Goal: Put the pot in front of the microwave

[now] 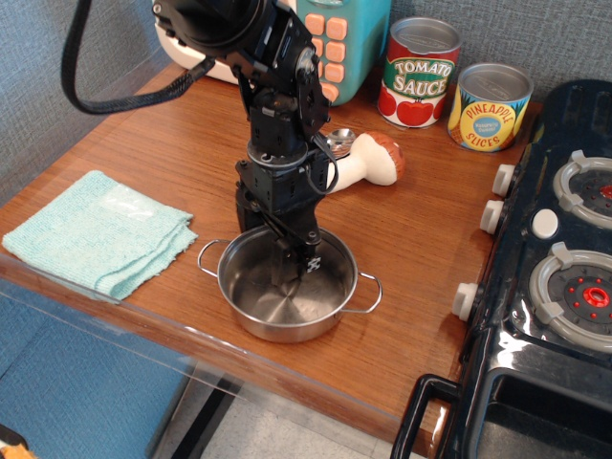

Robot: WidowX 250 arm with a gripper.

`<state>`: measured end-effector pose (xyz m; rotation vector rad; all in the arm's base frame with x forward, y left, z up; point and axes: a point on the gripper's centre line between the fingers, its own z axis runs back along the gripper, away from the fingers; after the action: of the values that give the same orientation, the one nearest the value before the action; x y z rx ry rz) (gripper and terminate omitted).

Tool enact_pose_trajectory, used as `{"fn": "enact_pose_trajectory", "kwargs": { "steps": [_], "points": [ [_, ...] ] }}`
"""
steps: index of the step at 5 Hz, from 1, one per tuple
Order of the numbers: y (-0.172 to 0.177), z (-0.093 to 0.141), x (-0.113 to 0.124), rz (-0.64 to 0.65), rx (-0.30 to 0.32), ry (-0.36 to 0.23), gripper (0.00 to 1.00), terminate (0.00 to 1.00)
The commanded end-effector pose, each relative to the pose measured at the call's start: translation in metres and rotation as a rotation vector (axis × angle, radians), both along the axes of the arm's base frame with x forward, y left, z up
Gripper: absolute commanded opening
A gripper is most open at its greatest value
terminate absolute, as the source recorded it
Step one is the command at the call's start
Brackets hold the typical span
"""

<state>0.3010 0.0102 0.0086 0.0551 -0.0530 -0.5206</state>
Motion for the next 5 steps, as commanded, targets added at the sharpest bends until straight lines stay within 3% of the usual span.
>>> {"fn": "enact_pose_trajectory", "kwargs": {
  "steps": [1,2,3,4,5],
  "points": [
    [0.002,0.026,-0.004,0.005,-0.028,-0.061,0.00,0.00],
    [0.013,0.065,-0.001,0.037,-0.078,-0.135,0.00,0.00],
    [0.048,0.092,0.011,0.127,-0.110,-0.186,0.00,0.00],
    [0.098,0.099,0.027,0.295,-0.064,-0.204,0.00,0.00],
    [0.149,0.088,0.041,0.427,-0.027,-0.173,0.00,0.00]
  ]
}}
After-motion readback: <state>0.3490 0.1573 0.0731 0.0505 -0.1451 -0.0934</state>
